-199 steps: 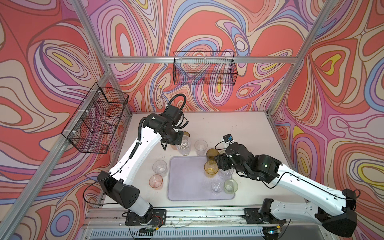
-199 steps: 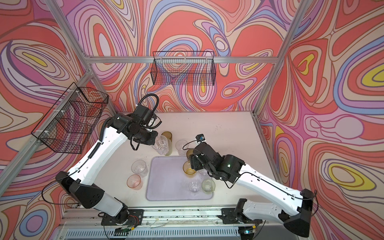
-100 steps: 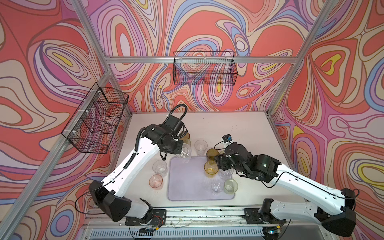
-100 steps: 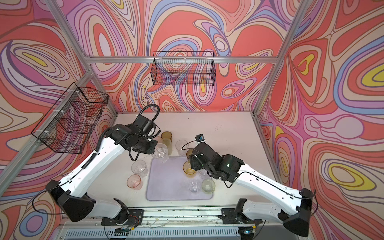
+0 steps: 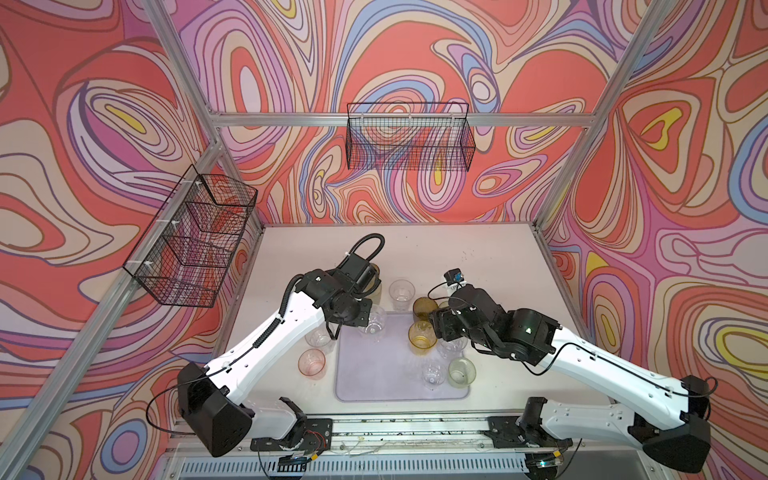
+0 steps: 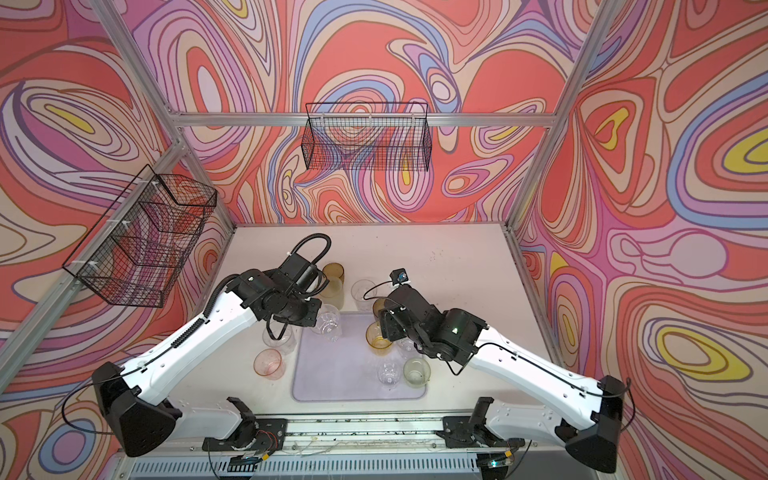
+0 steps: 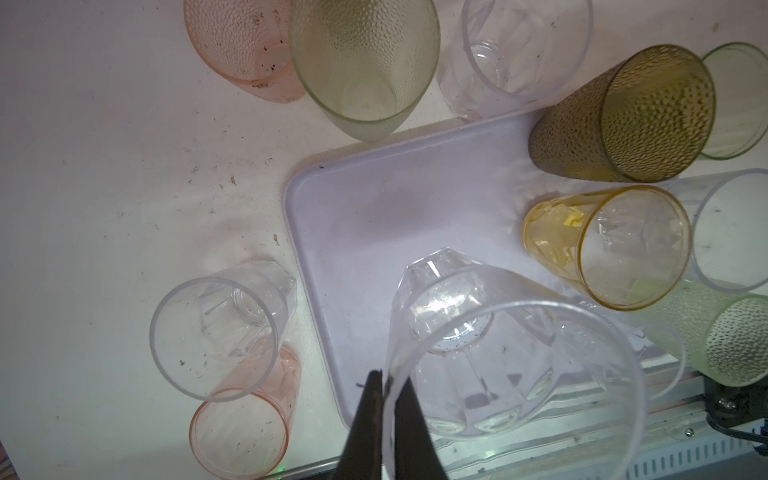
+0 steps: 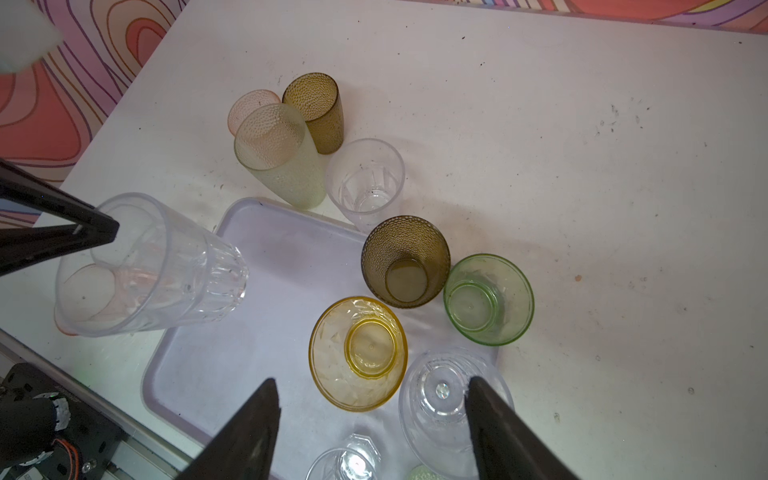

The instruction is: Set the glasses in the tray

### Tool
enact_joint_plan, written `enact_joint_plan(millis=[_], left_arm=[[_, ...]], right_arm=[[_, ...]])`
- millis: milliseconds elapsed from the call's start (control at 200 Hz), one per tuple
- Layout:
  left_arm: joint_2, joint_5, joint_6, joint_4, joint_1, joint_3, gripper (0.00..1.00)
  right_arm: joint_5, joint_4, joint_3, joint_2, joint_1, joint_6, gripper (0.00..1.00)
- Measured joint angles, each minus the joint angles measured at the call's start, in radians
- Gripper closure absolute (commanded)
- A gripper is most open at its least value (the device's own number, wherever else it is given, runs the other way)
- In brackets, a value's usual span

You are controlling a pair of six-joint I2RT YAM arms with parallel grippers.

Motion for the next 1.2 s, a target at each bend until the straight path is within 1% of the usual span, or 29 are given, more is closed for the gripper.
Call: enact_joint_plan(millis=[225, 596, 891, 1202], left_arm=[[0.0, -0.013, -0.037, 0.056, -0.053, -0.037, 1.0], [0.008, -0.026, -0.09, 0.138, -0.091, -0.126, 1.0], [0.009, -0.029, -0.106, 0.192, -0.104, -0.186, 1.0], [0.039, -0.029, -0.113, 0.229, -0.109, -0.206, 1.0]], right_arm=[[0.002, 0.0, 0.0, 0.006, 0.0, -0.002, 0.26], [0.007, 0.0, 0.0, 0.006, 0.0, -0.002, 0.26], [0.007, 0.002, 0.0, 0.006, 0.0, -0.003, 0.26], [0.007, 0.003, 0.0, 0.006, 0.0, -0.003, 0.26]])
